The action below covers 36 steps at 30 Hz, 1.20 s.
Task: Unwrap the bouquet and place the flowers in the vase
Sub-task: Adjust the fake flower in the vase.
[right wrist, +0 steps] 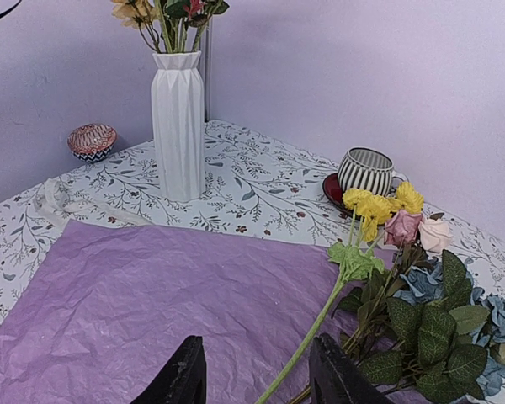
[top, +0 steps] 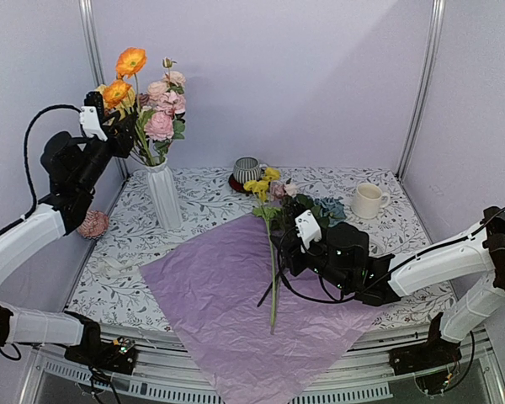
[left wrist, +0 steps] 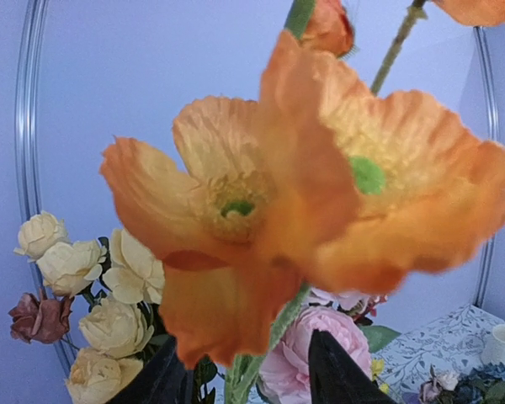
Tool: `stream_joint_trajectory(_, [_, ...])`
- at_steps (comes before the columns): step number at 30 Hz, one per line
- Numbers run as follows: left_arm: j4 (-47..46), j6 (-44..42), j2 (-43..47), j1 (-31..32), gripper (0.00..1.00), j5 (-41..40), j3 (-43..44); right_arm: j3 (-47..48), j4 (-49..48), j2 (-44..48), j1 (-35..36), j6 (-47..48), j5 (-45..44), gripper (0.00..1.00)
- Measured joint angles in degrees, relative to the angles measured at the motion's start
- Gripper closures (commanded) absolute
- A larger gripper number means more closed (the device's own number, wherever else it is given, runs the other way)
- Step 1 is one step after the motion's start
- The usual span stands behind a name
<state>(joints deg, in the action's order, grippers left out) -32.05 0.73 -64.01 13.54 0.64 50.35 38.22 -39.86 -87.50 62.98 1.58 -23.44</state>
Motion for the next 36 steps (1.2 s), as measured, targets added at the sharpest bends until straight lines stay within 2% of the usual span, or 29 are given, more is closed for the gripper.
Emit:
stream_joint_trajectory(5, [-0.15, 0.00, -1.73, -0.48, 0.71, 0.22, 1.33, 0.07, 0.02, 0.00, 0.00, 0.00, 0.00, 0.56])
stream_joint_trajectory(13, [-0.20, 0.39, -3.72, -1.49, 0.77, 0.15, 2.14, 0.09, 0.02, -0.02, 0.00, 0.00, 0.00, 0.56])
stream_joint_trajectory(19, [-0.20, 1.22, -5.86, -1.92, 0.97, 0.31, 2.64, 0.09, 0.00, -0.02, 0.00, 0.00, 0.00, 0.56])
stream_joint_trajectory(36, [-1.73, 1.99, -7.69, -2.32, 1.00, 1.07, 2.69, 0.50, 0.09, -0.83, 0.00, 0.00, 0.00, 0.56])
